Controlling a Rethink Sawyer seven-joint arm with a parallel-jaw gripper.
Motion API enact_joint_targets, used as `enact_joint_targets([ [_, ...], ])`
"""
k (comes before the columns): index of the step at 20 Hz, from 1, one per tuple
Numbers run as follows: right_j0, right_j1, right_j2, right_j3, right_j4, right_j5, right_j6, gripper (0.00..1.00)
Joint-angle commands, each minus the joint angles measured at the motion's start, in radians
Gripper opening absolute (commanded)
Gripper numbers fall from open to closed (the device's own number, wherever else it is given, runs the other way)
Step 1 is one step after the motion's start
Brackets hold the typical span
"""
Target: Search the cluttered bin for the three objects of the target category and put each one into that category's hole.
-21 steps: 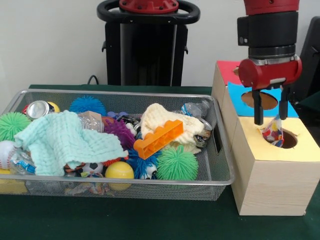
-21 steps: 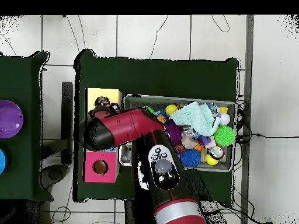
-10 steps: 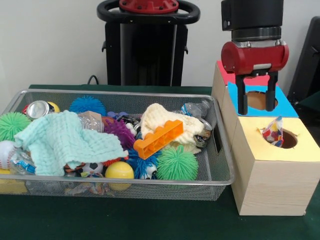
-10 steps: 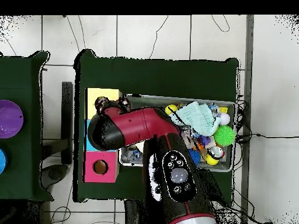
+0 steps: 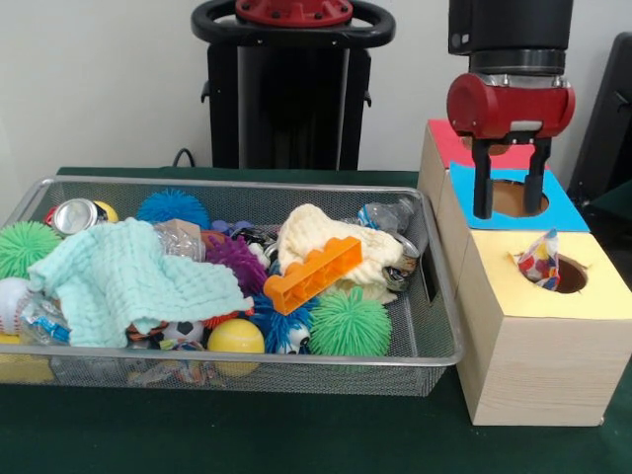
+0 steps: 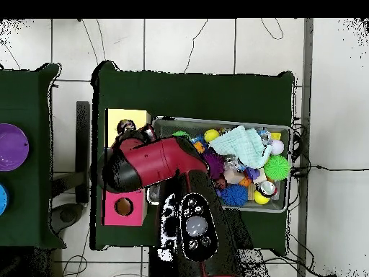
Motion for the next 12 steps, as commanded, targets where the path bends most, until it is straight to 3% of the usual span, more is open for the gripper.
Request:
enact_joint_targets([
  [1, 0.009, 0.022, -0.109, -0.014, -0.053, 0.165, 0.075, 1.0],
  [3, 0.004, 0.011, -0.124, -0.007, -0.058, 0.17, 0.059, 1.0],
  [7, -0.063, -0.008, -0.074, 0.043, -0.019, 0.065, 0.067, 1.0],
  [12, -0.11, -0.036, -0.074, 0.057, 0.019, 0.084, 0.087, 1.0],
])
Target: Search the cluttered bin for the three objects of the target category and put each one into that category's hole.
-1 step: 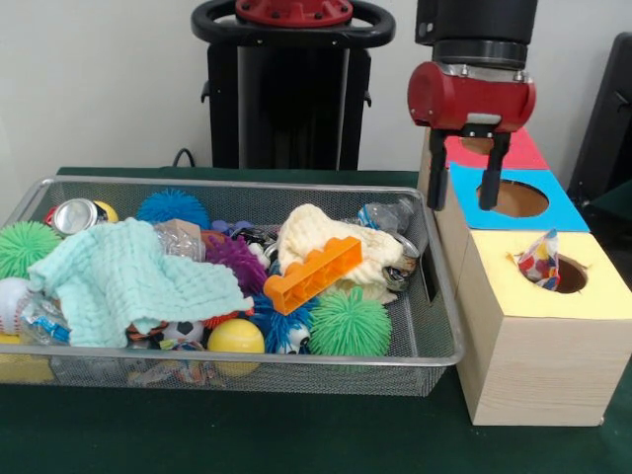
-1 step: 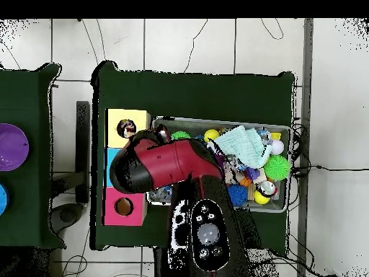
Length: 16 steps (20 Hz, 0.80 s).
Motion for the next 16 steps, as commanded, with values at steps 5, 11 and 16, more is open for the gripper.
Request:
enact_joint_targets([
  [5, -0.165, -0.04, -0.01, 0.027, 0.091, 0.124, 0.089, 1.0],
  [11, -0.291, -0.089, 0.031, -0.036, 0.115, 0.244, -0.066, 1.0],
  [16, -0.44, -0.074, 0.18, -0.142, 0.151, 0.347, -0.243, 1.0],
])
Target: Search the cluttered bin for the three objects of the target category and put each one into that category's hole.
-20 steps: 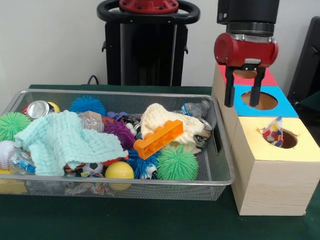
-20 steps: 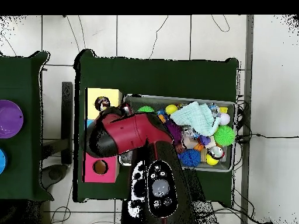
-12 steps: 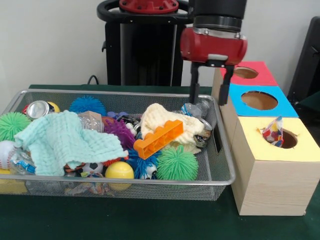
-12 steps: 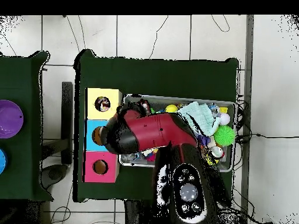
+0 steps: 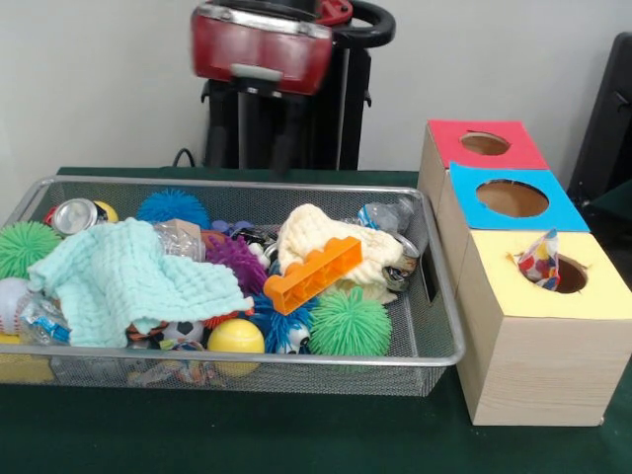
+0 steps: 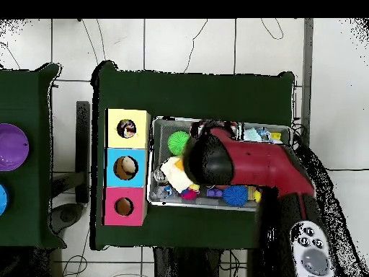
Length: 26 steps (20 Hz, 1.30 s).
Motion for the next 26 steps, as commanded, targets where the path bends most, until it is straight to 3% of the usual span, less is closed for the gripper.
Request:
enact_joint_targets([
  [1, -0.18, 0.001, 0.198, -0.14, 0.078, 0.259, -0.25, 1.0],
  [5, -0.179, 0.044, 0.241, -0.244, 0.093, 0.356, -0.213, 1.0],
  [11, -0.258, 0.086, 0.343, -0.285, 0.103, 0.353, -0.274, 1.0],
  [17, -0.226, 0.114, 0.341, -0.309, 0.069, 0.391, -0.21, 1.0],
  [26, -0.188, 0.16, 0.333, -0.317, 0.038, 0.366, -0.152, 1.0],
])
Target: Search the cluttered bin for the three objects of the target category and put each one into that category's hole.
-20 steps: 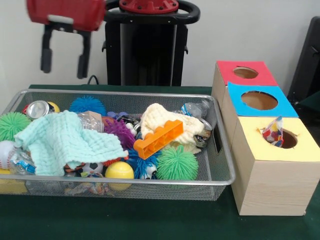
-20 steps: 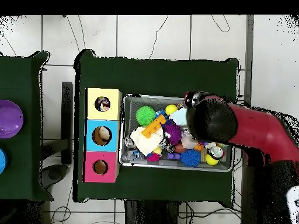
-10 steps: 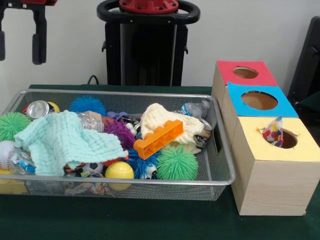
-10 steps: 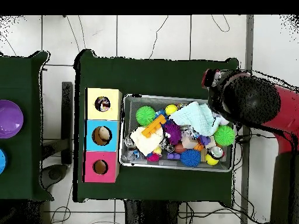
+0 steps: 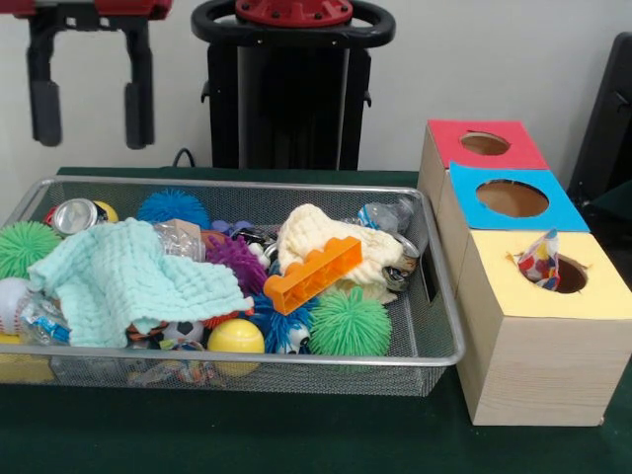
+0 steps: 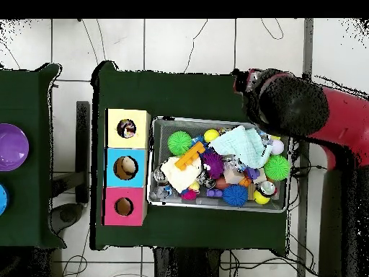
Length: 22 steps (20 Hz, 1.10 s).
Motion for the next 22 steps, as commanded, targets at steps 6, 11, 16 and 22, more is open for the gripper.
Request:
enact_joint_targets([
  [6, 0.056, 0.103, 0.037, 0.003, -0.043, 0.147, -0.119, 1.0],
  [11, 0.066, 0.098, 0.033, 0.037, -0.04, 0.144, -0.113, 1.0],
  [16, 0.081, 0.076, 0.009, 0.07, -0.05, 0.153, -0.097, 1.0],
  [22, 0.111, 0.066, -0.029, 0.13, -0.063, 0.089, -0.021, 1.0],
])
